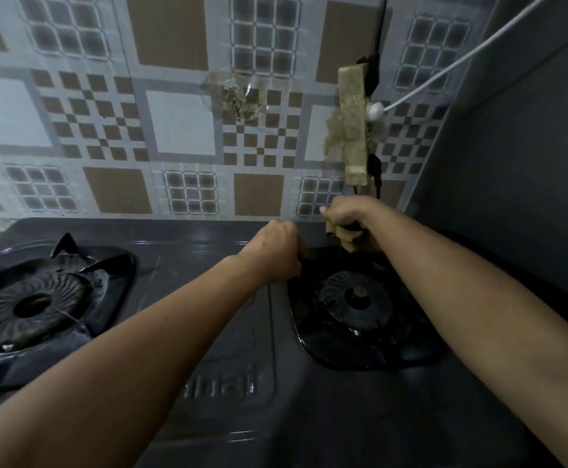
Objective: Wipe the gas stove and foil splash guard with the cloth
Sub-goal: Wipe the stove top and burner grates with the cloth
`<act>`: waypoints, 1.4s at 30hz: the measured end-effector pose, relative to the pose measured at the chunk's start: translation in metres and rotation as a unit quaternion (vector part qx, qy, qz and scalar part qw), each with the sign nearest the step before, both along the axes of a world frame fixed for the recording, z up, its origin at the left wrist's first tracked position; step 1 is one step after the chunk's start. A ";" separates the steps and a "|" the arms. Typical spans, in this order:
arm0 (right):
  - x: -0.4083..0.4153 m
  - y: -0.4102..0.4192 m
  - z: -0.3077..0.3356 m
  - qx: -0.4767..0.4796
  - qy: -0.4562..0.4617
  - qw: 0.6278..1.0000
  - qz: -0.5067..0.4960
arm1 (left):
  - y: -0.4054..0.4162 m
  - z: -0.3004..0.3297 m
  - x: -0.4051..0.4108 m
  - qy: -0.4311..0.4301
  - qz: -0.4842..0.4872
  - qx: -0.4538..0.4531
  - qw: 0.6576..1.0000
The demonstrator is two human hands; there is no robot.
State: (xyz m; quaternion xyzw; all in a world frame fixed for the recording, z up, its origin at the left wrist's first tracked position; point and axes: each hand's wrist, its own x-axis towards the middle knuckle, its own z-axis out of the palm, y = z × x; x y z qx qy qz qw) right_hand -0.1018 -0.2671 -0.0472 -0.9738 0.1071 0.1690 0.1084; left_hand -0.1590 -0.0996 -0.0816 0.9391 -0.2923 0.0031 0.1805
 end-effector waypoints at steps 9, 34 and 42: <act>0.011 0.106 0.002 -0.007 -0.020 0.994 0.105 | 0.100 0.005 0.012 -0.033 0.212 -0.088 0.973; 0.037 0.206 -0.057 -0.073 0.036 0.951 0.299 | 0.283 -0.049 0.009 -0.012 0.378 0.079 0.922; 0.083 0.289 -0.066 -0.045 0.017 0.908 0.417 | 0.321 -0.041 0.006 0.012 0.436 0.060 0.898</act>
